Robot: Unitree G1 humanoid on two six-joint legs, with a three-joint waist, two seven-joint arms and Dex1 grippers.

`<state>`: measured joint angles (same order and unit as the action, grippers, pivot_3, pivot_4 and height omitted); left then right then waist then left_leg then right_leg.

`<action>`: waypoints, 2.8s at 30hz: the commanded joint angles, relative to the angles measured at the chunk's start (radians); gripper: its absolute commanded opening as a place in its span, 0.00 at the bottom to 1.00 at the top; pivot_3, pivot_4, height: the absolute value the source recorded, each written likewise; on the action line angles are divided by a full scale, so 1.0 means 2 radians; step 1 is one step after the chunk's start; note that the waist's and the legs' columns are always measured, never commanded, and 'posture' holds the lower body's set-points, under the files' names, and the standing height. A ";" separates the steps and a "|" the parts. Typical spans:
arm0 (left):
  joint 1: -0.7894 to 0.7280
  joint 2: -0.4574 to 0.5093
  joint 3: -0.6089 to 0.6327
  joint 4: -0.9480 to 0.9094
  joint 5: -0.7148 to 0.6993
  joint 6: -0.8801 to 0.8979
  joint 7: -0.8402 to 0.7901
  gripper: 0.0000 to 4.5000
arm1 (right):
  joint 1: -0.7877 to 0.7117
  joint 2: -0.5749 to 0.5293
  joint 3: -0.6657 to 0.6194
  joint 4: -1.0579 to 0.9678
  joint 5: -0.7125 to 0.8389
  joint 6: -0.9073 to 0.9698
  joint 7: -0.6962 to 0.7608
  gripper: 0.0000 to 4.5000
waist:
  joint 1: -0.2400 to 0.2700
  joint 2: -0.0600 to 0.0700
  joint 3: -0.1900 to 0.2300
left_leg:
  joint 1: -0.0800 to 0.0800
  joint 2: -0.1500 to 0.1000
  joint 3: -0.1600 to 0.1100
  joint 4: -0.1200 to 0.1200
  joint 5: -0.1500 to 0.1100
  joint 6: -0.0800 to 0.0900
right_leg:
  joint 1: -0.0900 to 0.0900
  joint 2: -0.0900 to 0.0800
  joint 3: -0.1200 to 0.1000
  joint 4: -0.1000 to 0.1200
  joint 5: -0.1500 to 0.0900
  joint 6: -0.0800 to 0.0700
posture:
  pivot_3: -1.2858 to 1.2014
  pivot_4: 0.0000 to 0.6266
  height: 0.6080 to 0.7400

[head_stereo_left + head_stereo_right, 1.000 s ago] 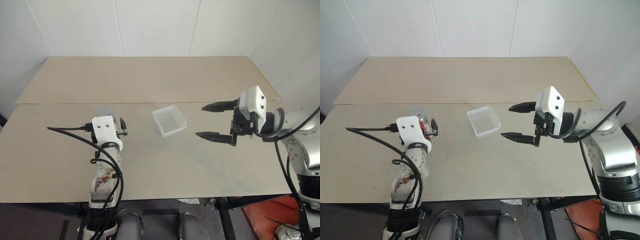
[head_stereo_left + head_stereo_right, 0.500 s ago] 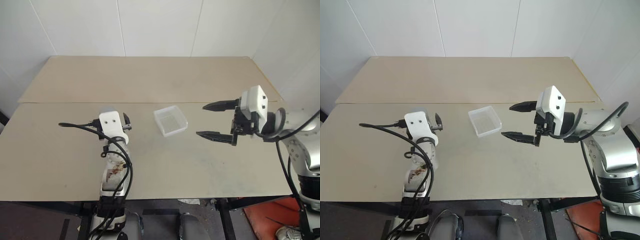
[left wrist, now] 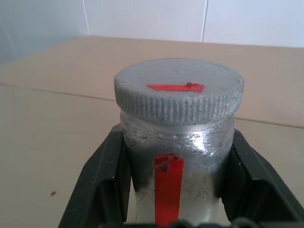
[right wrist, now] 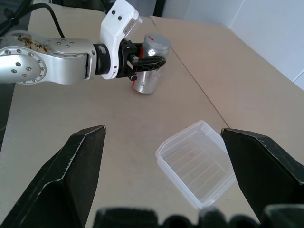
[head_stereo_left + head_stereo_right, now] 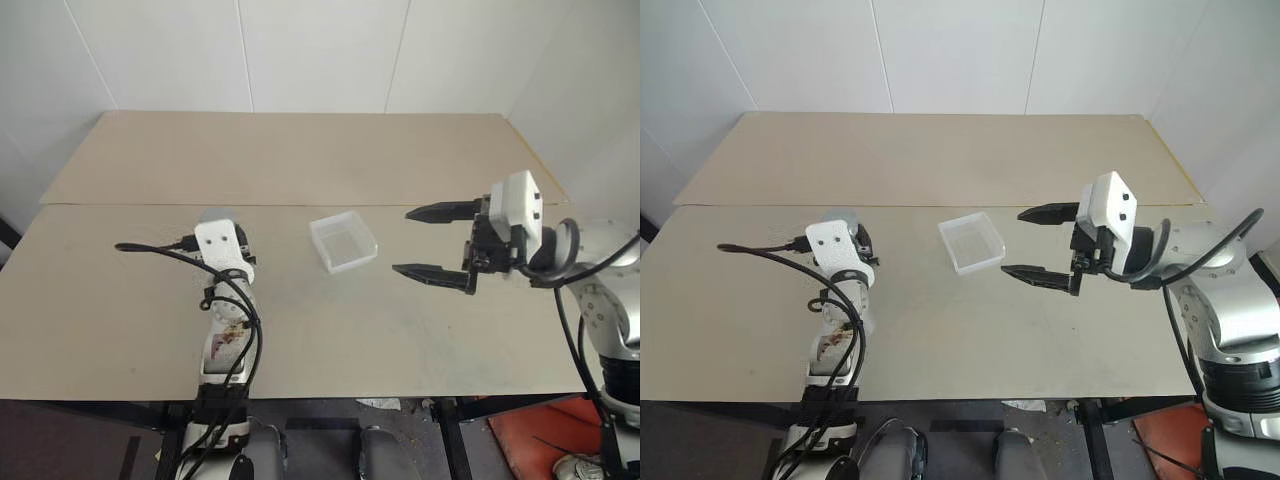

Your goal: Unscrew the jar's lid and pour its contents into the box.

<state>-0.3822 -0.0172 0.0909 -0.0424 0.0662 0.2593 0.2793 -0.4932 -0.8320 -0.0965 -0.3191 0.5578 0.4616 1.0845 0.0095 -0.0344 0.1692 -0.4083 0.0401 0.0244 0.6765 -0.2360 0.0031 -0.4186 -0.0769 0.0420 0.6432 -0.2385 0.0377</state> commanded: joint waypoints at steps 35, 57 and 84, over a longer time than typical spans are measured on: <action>-0.202 0.267 -0.023 0.157 -0.323 -0.016 -0.877 0.46 | -0.241 0.212 0.119 0.038 0.026 0.171 -0.172 1.00 | -0.014 0.000 0.000 | -0.003 0.001 0.000 0.001 0.000 0.000 | -0.003 0.001 -0.001 0.002 0.000 0.000 | 0.52 0.24 1.00; -0.210 0.262 -0.026 0.167 -0.308 -0.017 -0.889 0.46 | -0.241 0.223 0.137 0.039 0.007 0.160 -0.140 0.72 | -0.013 0.000 0.000 | -0.003 0.001 0.000 0.001 0.000 0.000 | -0.003 0.001 -0.001 0.002 0.000 0.000 | 0.52 0.24 1.00; -0.210 0.267 -0.028 0.164 -0.299 -0.025 -0.894 0.46 | -0.237 0.241 0.132 0.047 -0.016 0.150 -0.136 0.61 | -0.013 0.000 0.000 | -0.003 0.001 0.000 0.001 0.000 0.000 | -0.003 0.001 -0.001 0.002 0.000 0.000 | 0.52 0.24 1.00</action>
<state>-0.7789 0.5084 0.0343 0.3069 -0.5306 0.2205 -1.4999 -0.9508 -0.3535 0.1908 -0.2024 0.5200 0.7876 0.8084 -0.0169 -0.0336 0.1695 -0.4150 0.0423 0.0244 0.6778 -0.2357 0.0031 -0.4247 -0.0754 0.0403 0.6470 -0.2387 0.0378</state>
